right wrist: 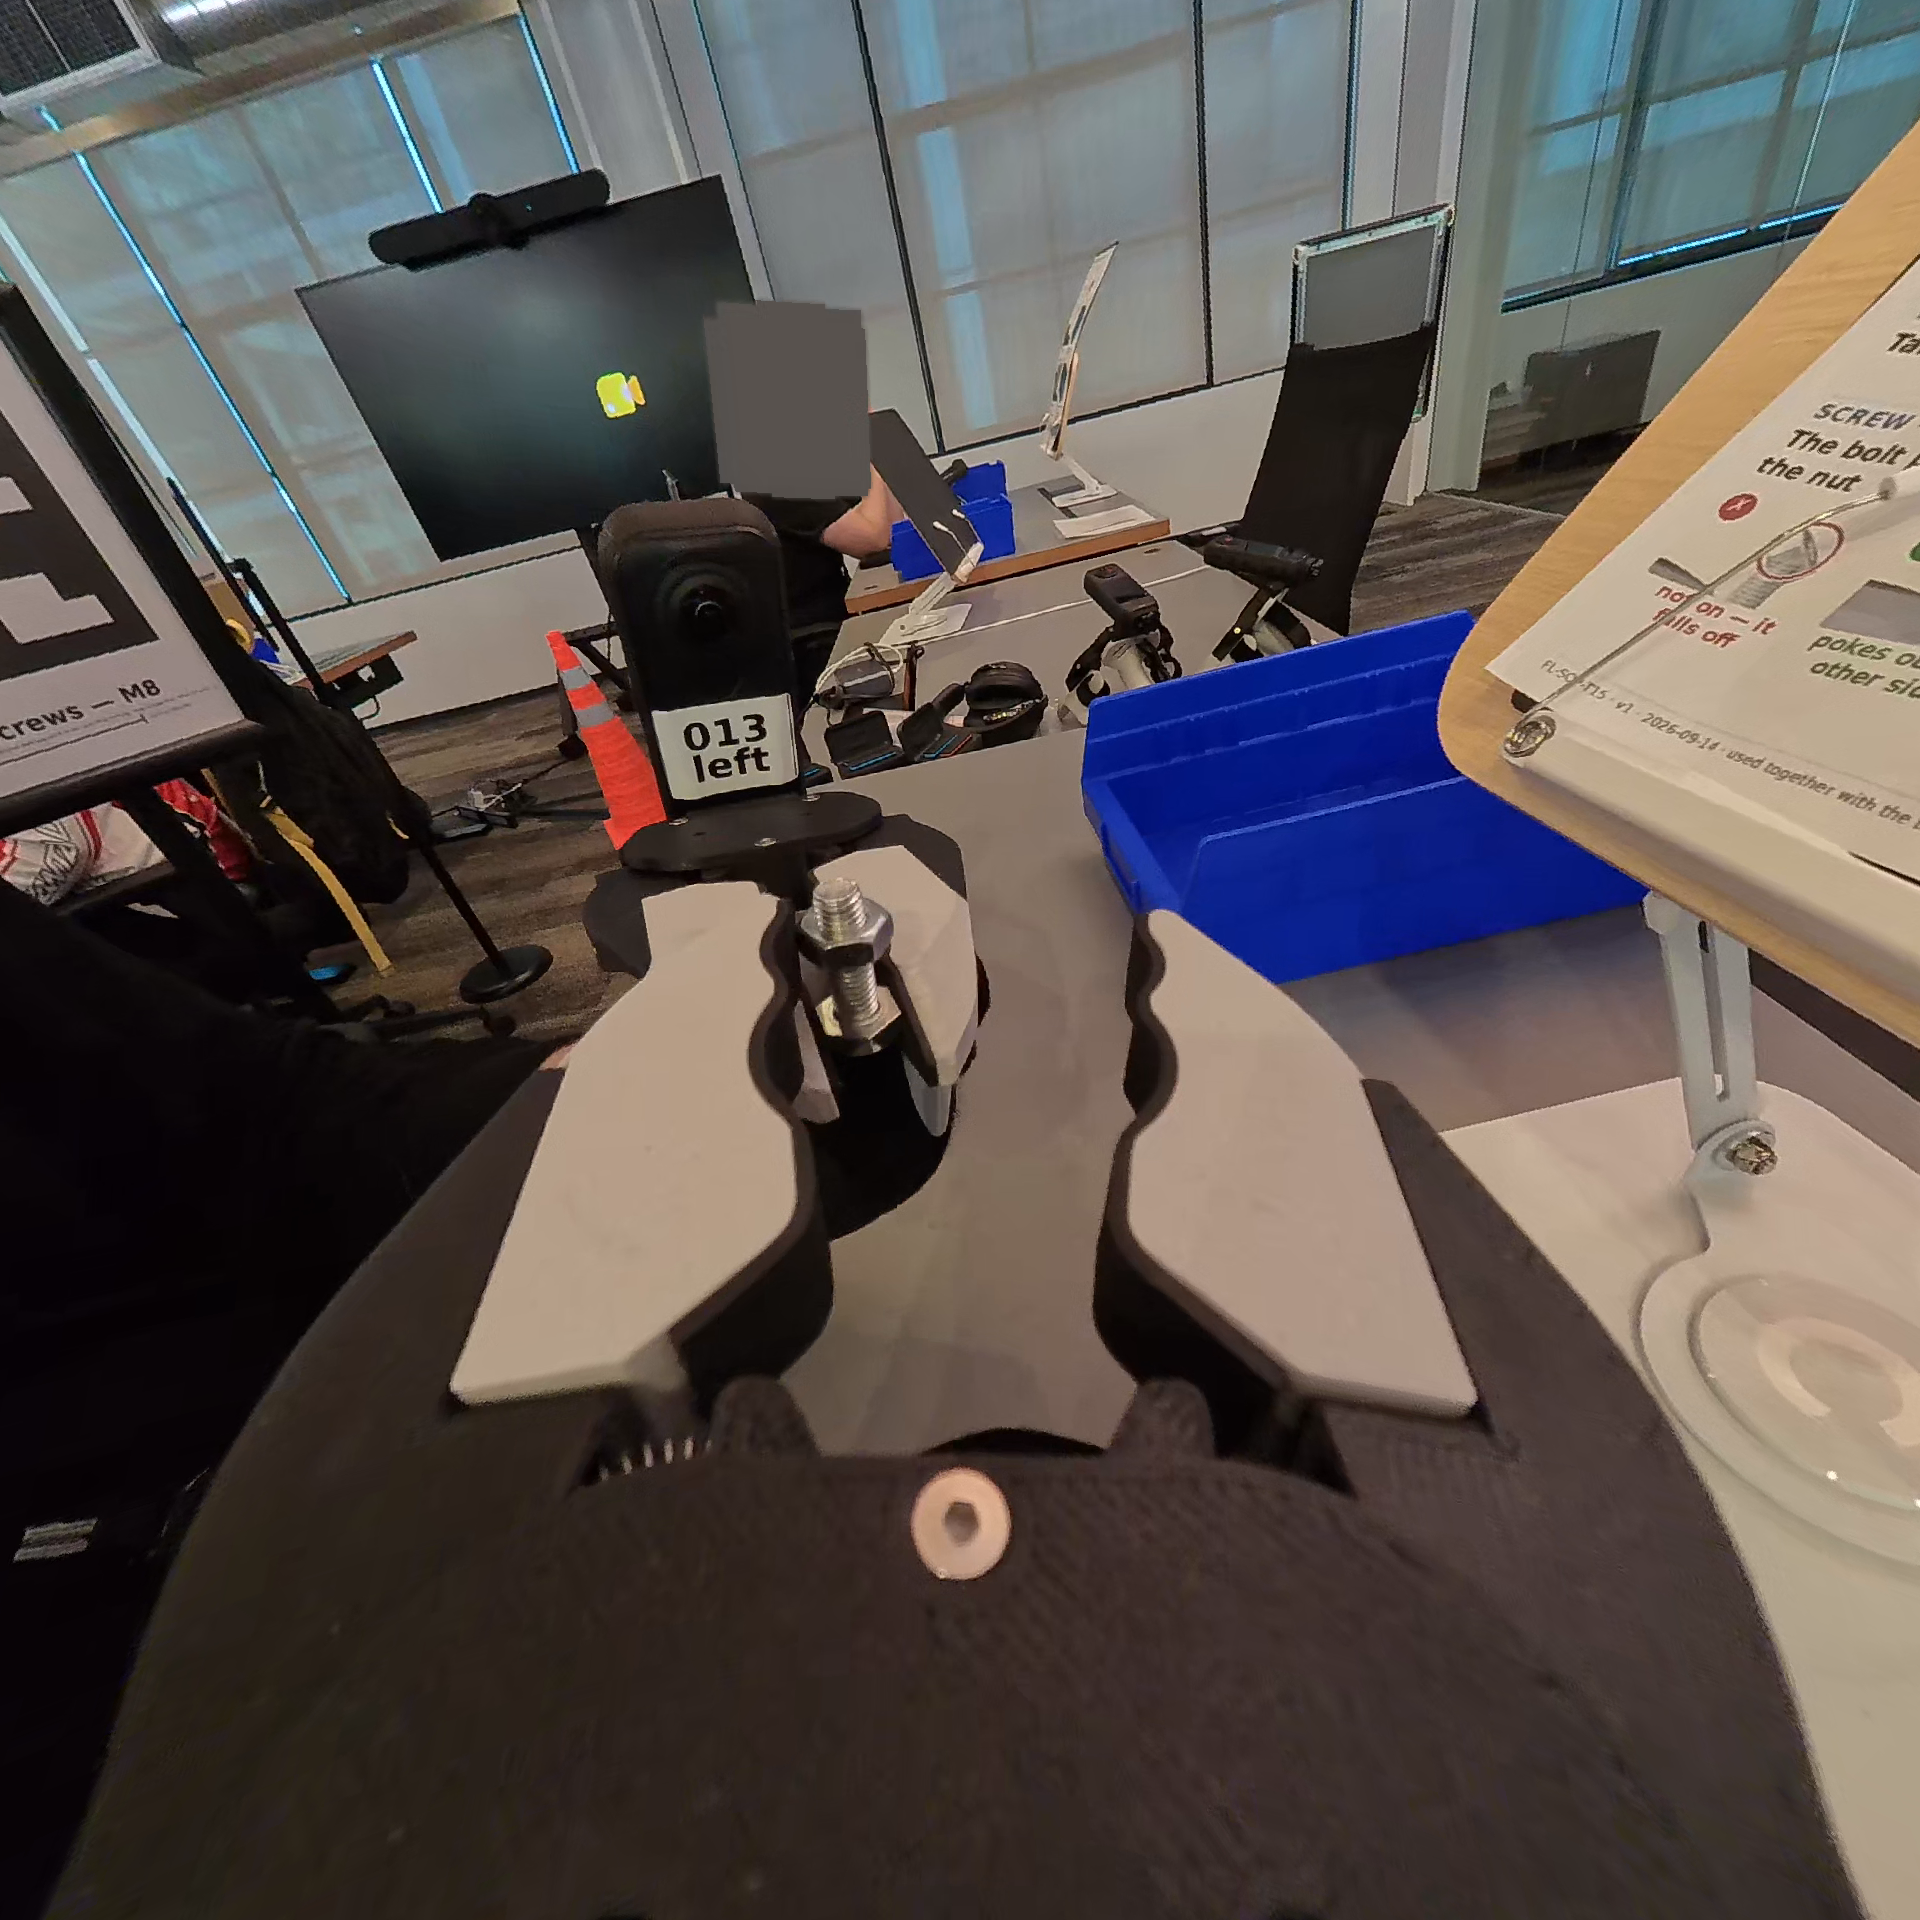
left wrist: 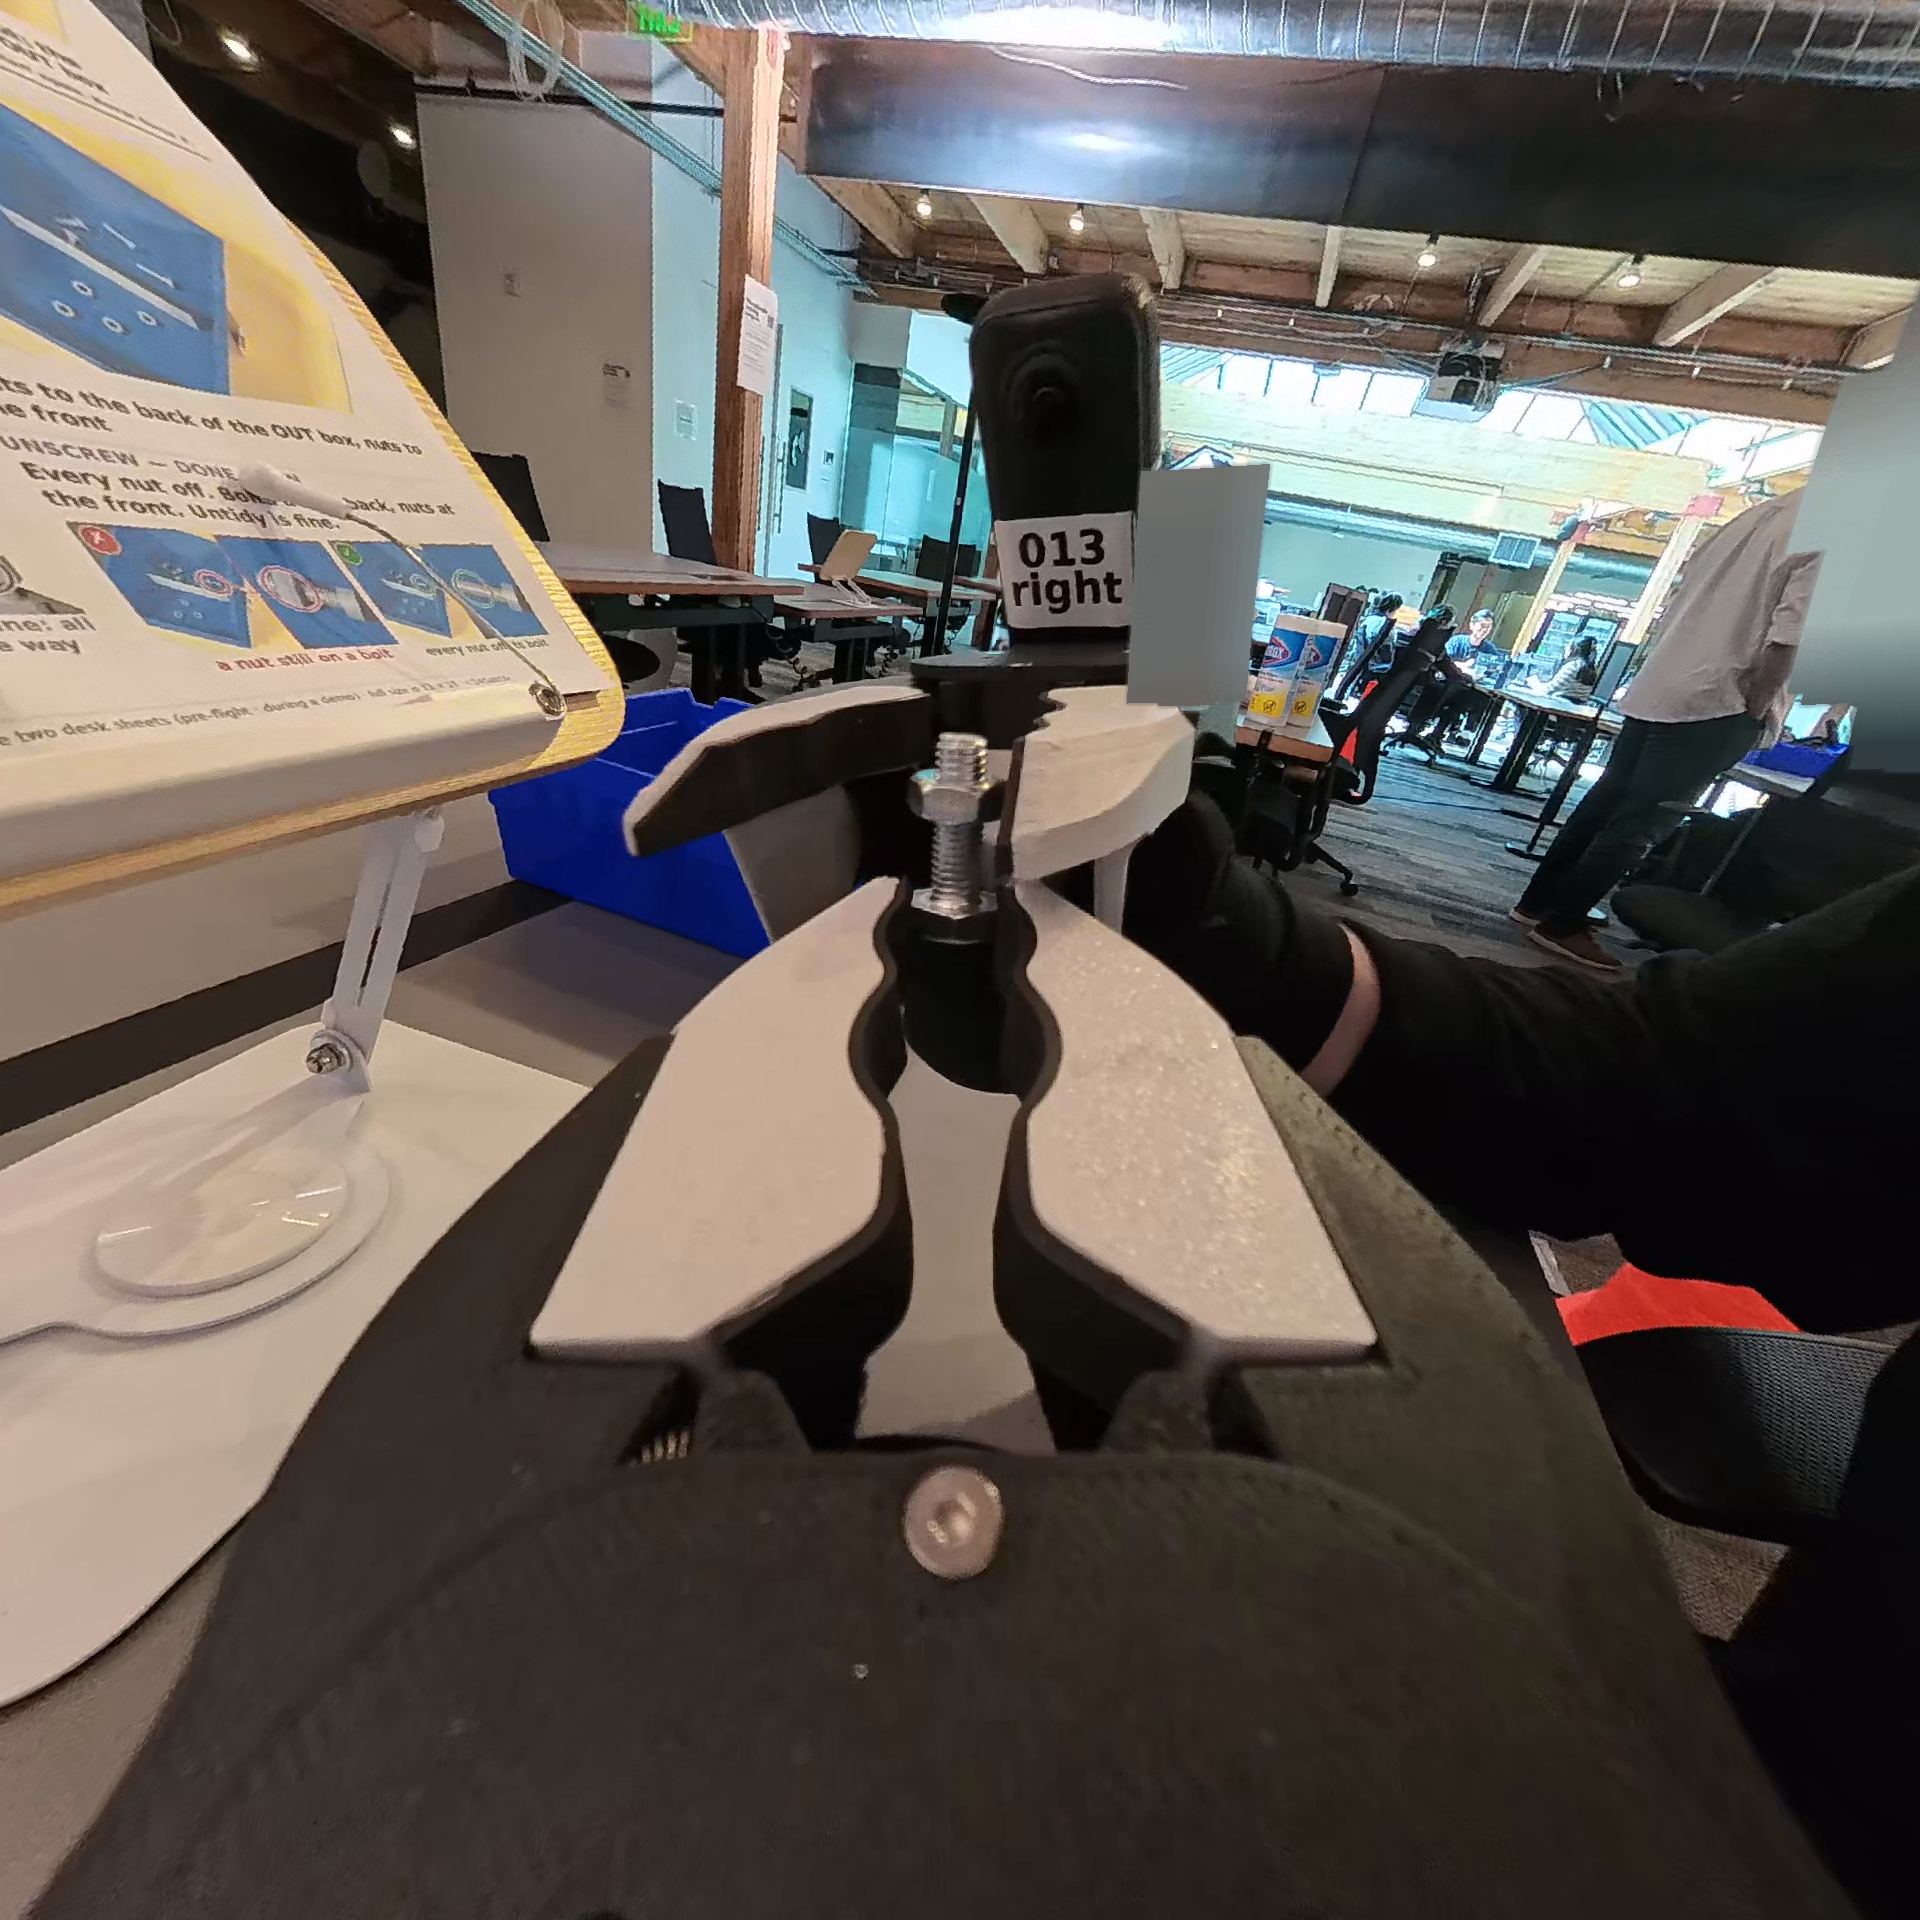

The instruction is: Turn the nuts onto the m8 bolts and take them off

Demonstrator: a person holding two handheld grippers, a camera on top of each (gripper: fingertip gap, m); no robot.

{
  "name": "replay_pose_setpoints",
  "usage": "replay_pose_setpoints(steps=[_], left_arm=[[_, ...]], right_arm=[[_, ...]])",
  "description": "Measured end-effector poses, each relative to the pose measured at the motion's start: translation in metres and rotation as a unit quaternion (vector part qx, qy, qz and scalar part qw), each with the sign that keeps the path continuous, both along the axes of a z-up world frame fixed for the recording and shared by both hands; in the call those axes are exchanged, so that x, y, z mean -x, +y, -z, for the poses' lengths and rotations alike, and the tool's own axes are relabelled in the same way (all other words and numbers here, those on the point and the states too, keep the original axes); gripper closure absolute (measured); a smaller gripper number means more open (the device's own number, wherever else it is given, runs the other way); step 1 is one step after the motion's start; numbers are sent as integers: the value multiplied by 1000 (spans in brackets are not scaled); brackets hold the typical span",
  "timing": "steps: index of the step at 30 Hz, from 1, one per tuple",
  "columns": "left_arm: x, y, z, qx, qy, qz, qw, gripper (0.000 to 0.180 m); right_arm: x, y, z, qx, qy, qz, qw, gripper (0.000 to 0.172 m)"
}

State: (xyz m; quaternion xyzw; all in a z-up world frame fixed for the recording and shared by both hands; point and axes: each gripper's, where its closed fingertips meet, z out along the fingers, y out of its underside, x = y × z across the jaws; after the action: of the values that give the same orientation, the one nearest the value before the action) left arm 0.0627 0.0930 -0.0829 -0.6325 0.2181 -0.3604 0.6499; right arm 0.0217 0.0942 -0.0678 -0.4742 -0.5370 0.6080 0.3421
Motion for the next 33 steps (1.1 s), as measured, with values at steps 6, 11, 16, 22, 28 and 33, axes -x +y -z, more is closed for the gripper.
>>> replay_pose_setpoints(steps=[6,11,16,22,28,33], left_arm=[[1,-1,-2,-4,-11,4,1000,166],[4,-9,-14,-21,-41,21,999,166],[9,-4,-11,-13,-40,10,999,166],[-3,-2,-5,-6,-21,17,1000,166],[-2,-6,-7,-11,-25,16,999,166],[6,-9,-16,-23,-52,22,998,166]], right_arm=[[-2,1,-2,2,2,-1,1000,112],[-15,15,-7,22,18,11,1000,124],[-31,42,-5,50,17,51,997,124],[-6,-4,-13,3,18,-3,1000,108],[-1,0,-12,14,21,2,1000,108],[-24,59,10,33,-16,103,994,121]])
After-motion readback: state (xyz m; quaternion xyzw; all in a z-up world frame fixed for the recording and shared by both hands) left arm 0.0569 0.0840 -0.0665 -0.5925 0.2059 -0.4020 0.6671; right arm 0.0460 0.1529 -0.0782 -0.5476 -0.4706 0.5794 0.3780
